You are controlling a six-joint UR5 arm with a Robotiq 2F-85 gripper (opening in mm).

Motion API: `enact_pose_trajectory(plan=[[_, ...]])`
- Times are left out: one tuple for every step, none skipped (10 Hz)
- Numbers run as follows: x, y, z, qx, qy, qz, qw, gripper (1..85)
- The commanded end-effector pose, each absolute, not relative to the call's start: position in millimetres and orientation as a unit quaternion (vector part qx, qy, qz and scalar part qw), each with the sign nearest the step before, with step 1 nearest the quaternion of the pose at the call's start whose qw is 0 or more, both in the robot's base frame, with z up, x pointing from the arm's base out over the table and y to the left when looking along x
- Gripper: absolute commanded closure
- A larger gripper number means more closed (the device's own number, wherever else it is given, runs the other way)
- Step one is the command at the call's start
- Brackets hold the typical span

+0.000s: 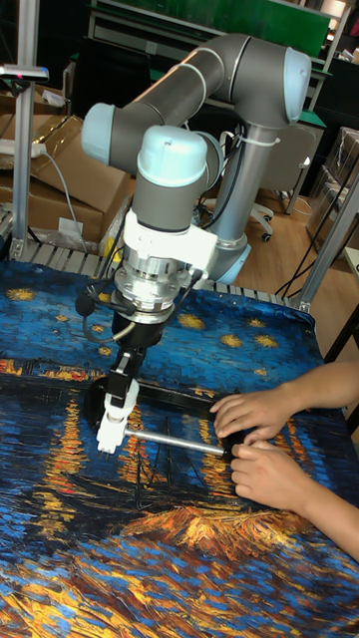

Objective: Install the light bulb by rotating it

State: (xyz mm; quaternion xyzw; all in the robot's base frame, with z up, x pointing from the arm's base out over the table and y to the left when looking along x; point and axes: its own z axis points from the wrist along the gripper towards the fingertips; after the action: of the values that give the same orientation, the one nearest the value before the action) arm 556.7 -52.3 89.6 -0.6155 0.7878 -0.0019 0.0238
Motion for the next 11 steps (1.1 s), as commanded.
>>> enact_pose_trajectory(plan=[[558.1,-52.9,92.8,-0.611,0.791,0.005,0.029,39.7],[558.2,-54.0,93.5,-0.610,0.792,0.005,0.029,41.0],[560.1,-54.0,93.6,-0.605,0.795,0.003,0.032,44.0],[561.4,-54.1,93.4,-0.601,0.799,0.001,0.034,45.3],[562.4,-53.8,93.0,-0.596,0.802,0.001,0.036,47.0],[563.4,-51.0,92.1,-0.592,0.805,0.006,0.041,47.3],[563.8,-49.3,91.2,-0.588,0.807,0.010,0.046,47.7],[563.3,-48.4,90.8,-0.585,0.809,0.013,0.048,48.3],[563.1,-49.0,90.6,-0.585,0.809,0.013,0.048,49.0],[562.7,-50.4,90.2,-0.582,0.812,0.012,0.047,49.7],[563.1,-52.4,89.8,-0.577,0.815,0.010,0.047,50.0]])
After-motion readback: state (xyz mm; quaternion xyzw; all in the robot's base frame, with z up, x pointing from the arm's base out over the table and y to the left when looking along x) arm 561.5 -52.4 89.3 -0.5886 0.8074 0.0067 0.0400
